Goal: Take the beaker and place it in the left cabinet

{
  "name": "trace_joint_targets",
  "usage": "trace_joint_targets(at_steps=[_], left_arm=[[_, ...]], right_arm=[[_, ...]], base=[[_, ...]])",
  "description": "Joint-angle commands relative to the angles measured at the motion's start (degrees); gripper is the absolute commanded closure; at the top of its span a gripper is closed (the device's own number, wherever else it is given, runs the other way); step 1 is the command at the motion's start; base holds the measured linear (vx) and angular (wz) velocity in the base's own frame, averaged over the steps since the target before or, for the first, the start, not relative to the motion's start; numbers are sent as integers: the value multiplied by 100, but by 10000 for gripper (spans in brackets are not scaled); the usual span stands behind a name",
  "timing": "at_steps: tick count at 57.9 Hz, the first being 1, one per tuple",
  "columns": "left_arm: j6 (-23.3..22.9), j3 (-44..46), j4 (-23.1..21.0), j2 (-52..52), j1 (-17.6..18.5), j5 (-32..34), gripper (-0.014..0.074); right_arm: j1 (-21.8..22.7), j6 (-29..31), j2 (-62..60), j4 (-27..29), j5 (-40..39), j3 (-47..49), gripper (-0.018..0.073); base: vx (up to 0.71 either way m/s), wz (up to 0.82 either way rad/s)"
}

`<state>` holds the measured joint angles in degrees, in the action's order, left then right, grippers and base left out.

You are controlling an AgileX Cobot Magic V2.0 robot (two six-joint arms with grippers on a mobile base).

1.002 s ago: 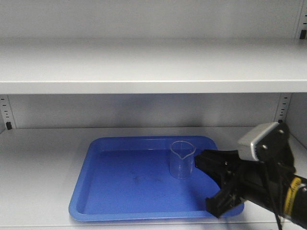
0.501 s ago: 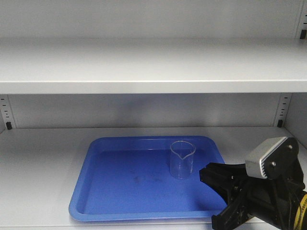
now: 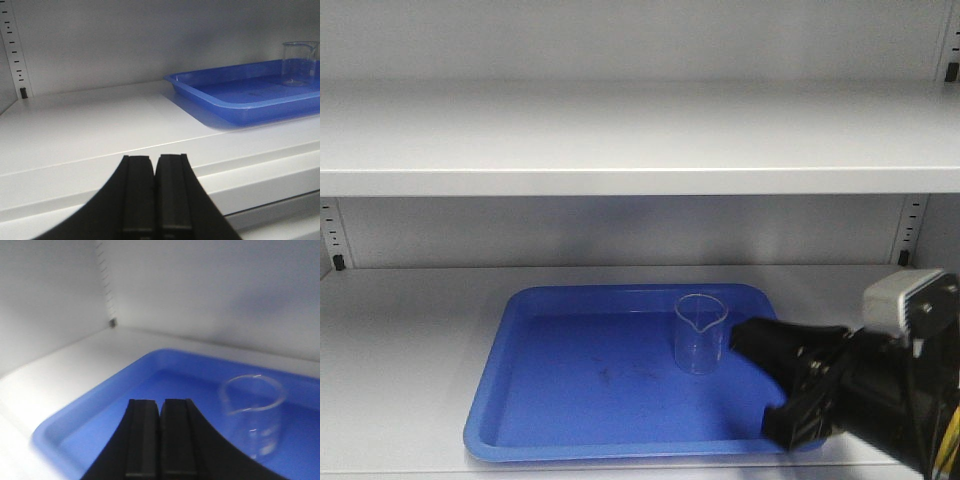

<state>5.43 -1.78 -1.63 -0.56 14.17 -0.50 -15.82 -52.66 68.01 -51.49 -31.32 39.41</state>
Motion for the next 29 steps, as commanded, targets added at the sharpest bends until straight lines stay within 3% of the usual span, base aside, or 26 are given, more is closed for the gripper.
trace_joint_targets(at_steps=[1,7,18,29], left_arm=[[-19,-94,-47,-111,32,478,596],[-19,-94,-47,-111,32,478,596],[-19,-94,-47,-111,32,478,596],[-19,-94,-47,-111,32,478,596]], right_arm=[[19,790,-316,1443,159,177,565],[19,1843,-601,2426,744,177,565],[26,3604,-1507,3841,2827,177,565],[34,5184,-2194,4675,4084,114,565]], base=[[0,0],[0,0],[0,0],[0,0]])
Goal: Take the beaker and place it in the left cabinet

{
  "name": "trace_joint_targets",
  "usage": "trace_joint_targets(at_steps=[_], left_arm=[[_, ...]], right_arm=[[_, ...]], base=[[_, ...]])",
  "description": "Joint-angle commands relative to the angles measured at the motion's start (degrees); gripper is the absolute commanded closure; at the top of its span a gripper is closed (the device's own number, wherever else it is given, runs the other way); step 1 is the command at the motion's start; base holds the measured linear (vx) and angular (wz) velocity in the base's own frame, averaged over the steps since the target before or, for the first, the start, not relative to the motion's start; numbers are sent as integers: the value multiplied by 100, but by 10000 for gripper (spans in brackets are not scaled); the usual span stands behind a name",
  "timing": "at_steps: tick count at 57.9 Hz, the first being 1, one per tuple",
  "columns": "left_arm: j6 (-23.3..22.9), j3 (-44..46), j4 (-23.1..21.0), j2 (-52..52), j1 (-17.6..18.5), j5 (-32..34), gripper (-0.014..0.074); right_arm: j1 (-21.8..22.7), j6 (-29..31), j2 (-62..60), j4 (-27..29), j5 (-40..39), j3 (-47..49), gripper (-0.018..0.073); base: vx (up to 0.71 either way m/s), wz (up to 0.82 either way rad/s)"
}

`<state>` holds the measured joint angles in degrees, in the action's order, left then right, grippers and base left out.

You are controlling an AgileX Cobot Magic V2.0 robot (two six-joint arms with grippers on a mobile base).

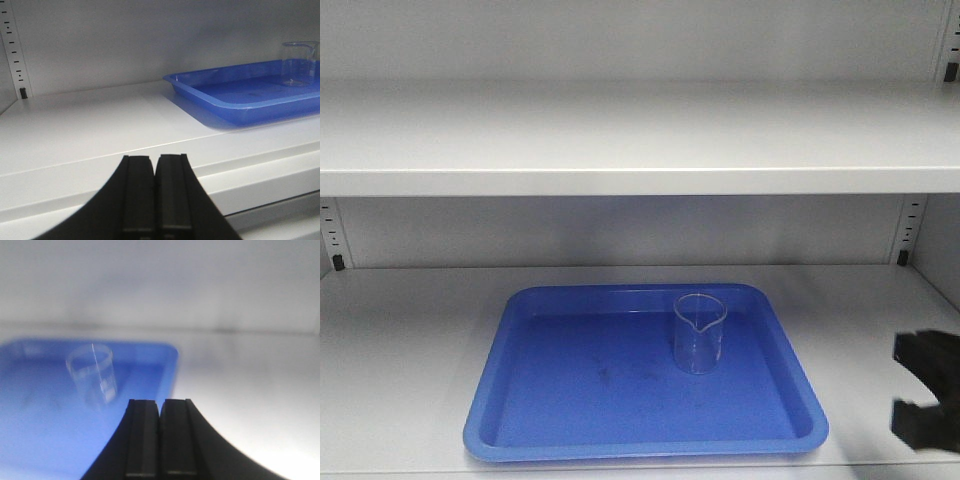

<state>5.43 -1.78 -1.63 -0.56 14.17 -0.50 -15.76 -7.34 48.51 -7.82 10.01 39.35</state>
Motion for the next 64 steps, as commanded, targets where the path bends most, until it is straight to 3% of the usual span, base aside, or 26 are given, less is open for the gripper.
trace_joint_targets(at_steps=[1,10,20,32,42,64], left_arm=[[-19,-94,-47,-111,32,478,596],[-19,-94,-47,-111,32,478,596],[-19,-94,-47,-111,32,478,596],[-19,-94,-47,-111,32,478,596],[-19,-94,-47,-111,32,478,596],[-19,-94,-47,-101,32,483,596]], right_arm=[[28,734,-320,340,-74,87,565],[93,887,-891,355,-1127,-806,565],[759,562,-1865,946,-1881,-2135,565],[1242,467,-3477,918,-1809,-3476,565],[1295,467,-5013,913,-1529,-4160,565],[1281,467,-5007,913,-945,-4142,565]], base=[[0,0],[0,0],[0,0],[0,0],[0,0],[0,0]])
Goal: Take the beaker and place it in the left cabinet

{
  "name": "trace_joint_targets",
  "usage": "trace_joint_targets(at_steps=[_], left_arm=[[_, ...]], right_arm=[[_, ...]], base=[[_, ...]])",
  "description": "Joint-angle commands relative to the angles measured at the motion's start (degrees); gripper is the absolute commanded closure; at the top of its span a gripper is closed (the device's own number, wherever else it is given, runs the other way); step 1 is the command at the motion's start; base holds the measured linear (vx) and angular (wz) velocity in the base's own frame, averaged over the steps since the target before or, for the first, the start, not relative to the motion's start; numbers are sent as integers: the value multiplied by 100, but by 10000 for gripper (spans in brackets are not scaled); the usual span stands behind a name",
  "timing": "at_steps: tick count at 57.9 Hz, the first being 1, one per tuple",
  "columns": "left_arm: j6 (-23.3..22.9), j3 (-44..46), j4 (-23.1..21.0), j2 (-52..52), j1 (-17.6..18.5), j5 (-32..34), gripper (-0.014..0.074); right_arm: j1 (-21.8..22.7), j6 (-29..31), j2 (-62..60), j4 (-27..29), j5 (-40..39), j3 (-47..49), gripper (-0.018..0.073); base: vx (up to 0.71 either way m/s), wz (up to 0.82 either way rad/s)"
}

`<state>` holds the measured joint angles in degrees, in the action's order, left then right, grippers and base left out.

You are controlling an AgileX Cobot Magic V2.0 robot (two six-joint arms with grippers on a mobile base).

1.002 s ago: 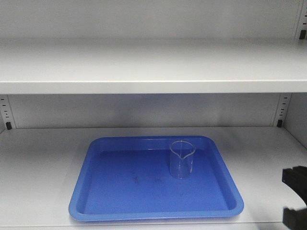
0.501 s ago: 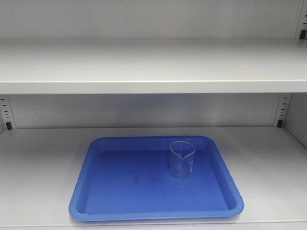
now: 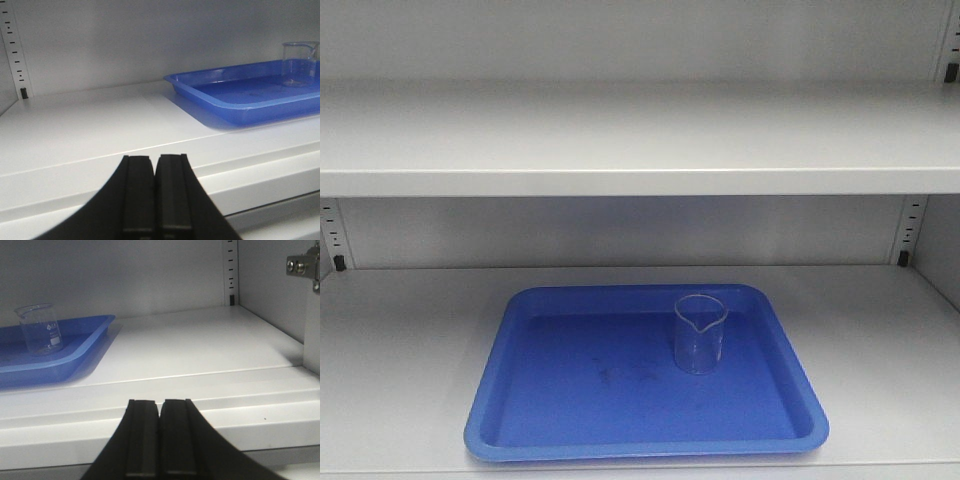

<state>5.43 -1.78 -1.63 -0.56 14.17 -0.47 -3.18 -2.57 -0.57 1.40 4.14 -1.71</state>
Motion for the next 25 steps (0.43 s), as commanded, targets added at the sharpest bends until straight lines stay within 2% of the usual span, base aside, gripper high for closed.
trace_joint_targets(at_steps=[1,25], left_arm=[[-19,-94,-47,-101,32,479,596],[-19,-94,-47,-101,32,479,596]], right_arm=[[22,-10,-99,-9,-347,-36,565],[22,-10,-99,-9,-341,-38,565]], base=[[0,0],[0,0]])
